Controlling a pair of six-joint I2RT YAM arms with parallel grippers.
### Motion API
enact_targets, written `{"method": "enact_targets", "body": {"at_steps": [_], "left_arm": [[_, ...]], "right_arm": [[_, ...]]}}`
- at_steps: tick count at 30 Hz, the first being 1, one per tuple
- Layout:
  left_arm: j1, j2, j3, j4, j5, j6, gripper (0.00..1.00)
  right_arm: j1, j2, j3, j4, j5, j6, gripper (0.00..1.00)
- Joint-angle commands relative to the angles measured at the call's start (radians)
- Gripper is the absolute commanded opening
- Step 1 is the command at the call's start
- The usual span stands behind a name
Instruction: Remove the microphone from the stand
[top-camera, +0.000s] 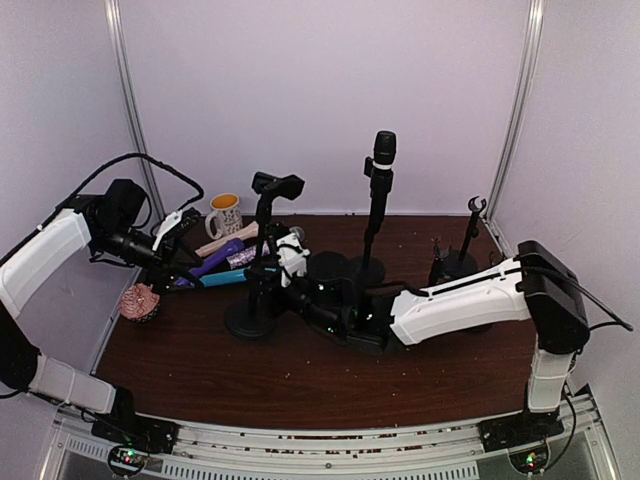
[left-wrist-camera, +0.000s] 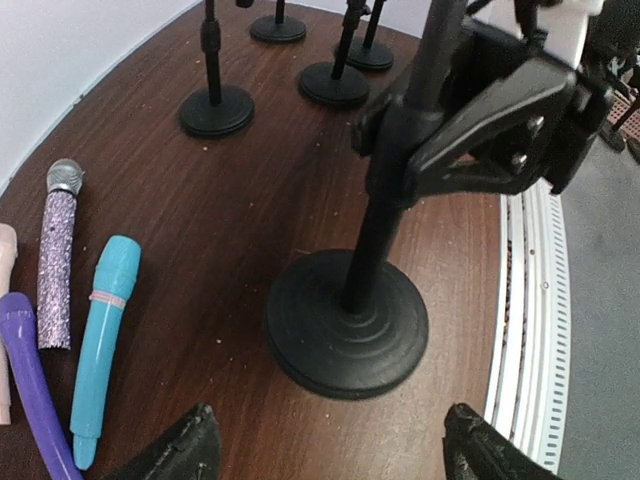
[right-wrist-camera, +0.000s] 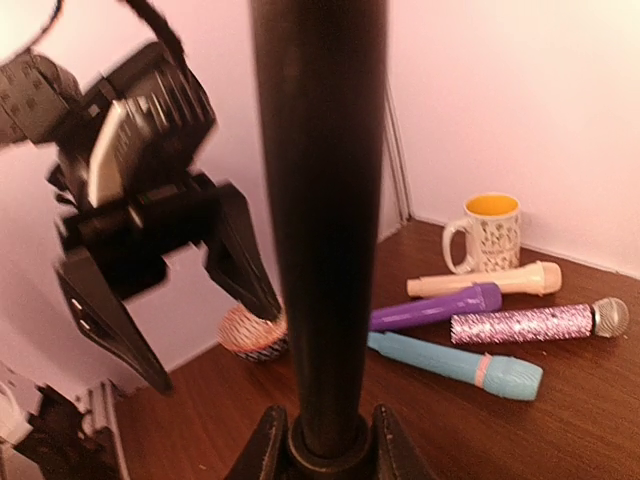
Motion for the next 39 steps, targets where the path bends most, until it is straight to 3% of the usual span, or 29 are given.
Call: {"method": "enact_targets", "body": {"at_steps": [1, 10, 22, 26, 30, 35, 39], "left_arm": [[-0.067, -0.019, -0.006, 0.077, 0.052, -0.045, 0.76], [-0.142, -0.036, 0.036, 0.077, 0.151, -0.089, 0.62], [-0.188, -0.025, 0.017, 0.049, 0.302, -0.1, 0.51], [-0.189, -0.027, 0.018, 0.033, 0.318, -0.09, 0.32], [-0.19, -0.02, 0.038, -0.007, 0.345, -0.05, 0.0], [-0.189, -0.014, 0.059, -0.024, 0.376, -0.044, 0.0], [-0.189, -0.01, 0.074, -0.024, 0.434, -0.062, 0.0]], "right_arm": [[0.011, -0.084, 0.03, 0.119, -0.119, 0.092, 0.0], [0.038, -0.102, 0.112, 0.045, -0.154, 0.058, 0.0], [0.062, -0.084, 0.215, 0.008, -0.162, 0.026, 0.0], [0.064, -0.084, 0.232, -0.006, -0.173, 0.023, 0.0], [0.066, -0.082, 0.246, -0.026, -0.185, 0.021, 0.0], [0.064, -0.103, 0.214, 0.014, -0.193, 0.055, 0.0], [0.059, -0.12, 0.189, 0.084, -0.307, 0.086, 0.0]]}}
